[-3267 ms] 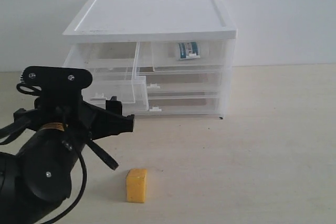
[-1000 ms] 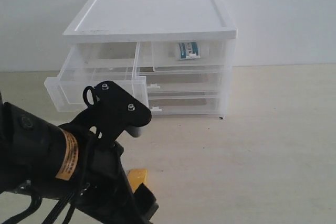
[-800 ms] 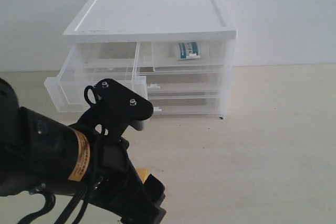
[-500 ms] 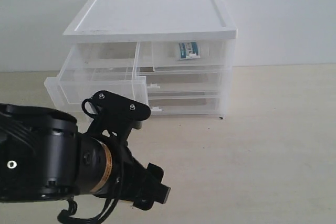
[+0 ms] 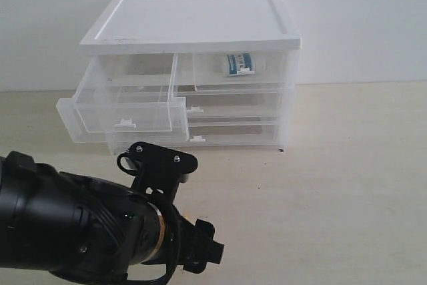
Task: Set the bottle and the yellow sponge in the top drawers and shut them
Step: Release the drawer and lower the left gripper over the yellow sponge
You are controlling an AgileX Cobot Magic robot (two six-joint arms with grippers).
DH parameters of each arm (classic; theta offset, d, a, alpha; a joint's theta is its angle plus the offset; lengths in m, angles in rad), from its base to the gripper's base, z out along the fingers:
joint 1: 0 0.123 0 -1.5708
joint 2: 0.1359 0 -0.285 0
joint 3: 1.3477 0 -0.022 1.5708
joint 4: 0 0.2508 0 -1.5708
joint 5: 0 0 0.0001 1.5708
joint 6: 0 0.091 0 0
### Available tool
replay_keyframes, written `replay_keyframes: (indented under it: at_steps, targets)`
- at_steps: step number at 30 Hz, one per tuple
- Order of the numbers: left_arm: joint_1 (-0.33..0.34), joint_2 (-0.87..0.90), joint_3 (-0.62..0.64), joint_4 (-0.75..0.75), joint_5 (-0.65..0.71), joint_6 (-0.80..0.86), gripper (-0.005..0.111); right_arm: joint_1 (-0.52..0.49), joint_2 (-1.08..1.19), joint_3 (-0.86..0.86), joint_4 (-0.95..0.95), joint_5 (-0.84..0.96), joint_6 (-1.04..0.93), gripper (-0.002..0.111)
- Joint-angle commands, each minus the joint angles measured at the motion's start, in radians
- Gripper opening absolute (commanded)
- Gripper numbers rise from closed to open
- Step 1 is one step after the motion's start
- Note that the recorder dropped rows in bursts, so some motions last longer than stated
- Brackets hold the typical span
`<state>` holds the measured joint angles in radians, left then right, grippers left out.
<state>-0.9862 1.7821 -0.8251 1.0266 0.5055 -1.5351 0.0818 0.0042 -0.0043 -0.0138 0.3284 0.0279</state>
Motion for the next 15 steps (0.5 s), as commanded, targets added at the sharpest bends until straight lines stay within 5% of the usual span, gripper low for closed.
replay_keyframes:
  at_steps: [1,15]
  targets:
    - [-0.001,0.019,-0.007,0.031,-0.009,-0.021,0.083,-0.004,-0.004,0.004,0.002,-0.007,-0.004,0.001]
    - [0.037,0.039,-0.007,0.062,-0.059,-0.074,0.083,-0.004,-0.004,0.004,0.002,-0.007,-0.004,0.001]
